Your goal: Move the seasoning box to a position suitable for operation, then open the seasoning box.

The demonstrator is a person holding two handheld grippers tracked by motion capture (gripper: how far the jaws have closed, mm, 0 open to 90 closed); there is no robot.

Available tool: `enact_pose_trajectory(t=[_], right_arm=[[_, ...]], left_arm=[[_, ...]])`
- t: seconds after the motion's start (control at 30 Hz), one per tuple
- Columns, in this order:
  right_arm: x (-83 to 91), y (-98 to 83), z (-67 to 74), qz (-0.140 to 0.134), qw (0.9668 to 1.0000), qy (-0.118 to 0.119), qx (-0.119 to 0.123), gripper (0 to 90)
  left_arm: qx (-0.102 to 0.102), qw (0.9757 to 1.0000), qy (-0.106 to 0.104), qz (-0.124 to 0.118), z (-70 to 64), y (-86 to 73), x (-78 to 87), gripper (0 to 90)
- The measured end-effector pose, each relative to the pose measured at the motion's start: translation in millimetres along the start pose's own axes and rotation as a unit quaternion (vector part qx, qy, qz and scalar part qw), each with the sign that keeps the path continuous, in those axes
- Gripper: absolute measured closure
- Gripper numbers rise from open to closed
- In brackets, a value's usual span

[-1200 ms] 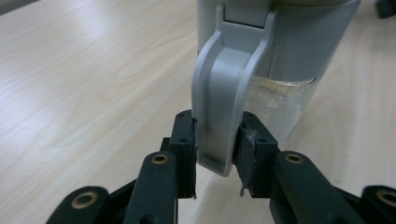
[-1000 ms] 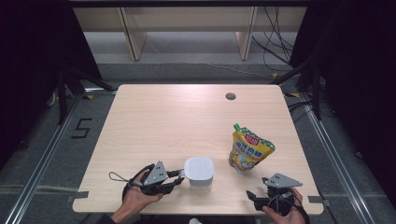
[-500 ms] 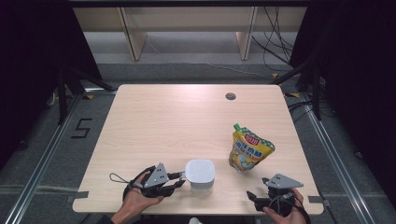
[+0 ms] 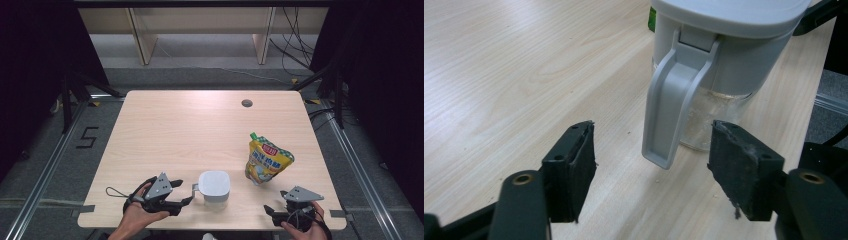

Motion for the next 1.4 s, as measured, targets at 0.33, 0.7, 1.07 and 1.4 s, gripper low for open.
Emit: enact_pose_trajectory(t=[0.33,0.7,1.07,1.4], right_arm=[[0.1,-0.9,-0.4,0.000,1.0000,-0.001,0.001,22.8],[-0.2,-0.2,7.0,0.001,1.0000,0.009,-0.001,19.6],[-3.6,3.7,14.4,-0.007,0.9990,0.033,0.029,17.8],[-6.5,5.8,16.7,-0.007,0.9981,0.049,0.038,20.6]], left_arm=[[0.027,0.9994,-0.018,-0.013,-9.6,17.7,14.8,29.7],[0.002,0.9988,-0.023,-0.043,-17.6,32.2,26.4,77.5],[0.006,0.9980,-0.039,-0.049,-19.2,54.5,17.2,88.6],[-0.004,0.9981,-0.043,-0.044,-21.2,70.3,2.0,88.5]])
Point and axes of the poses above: each handheld gripper's, and its own axes: x roughly backward along the jaws, y roughly out of its top, z roughly to its left, the point moved 6 cm from there along -x, roughly forward along the jaws, and after that the axes turned 1 degree about z, right-handed, at the moved point
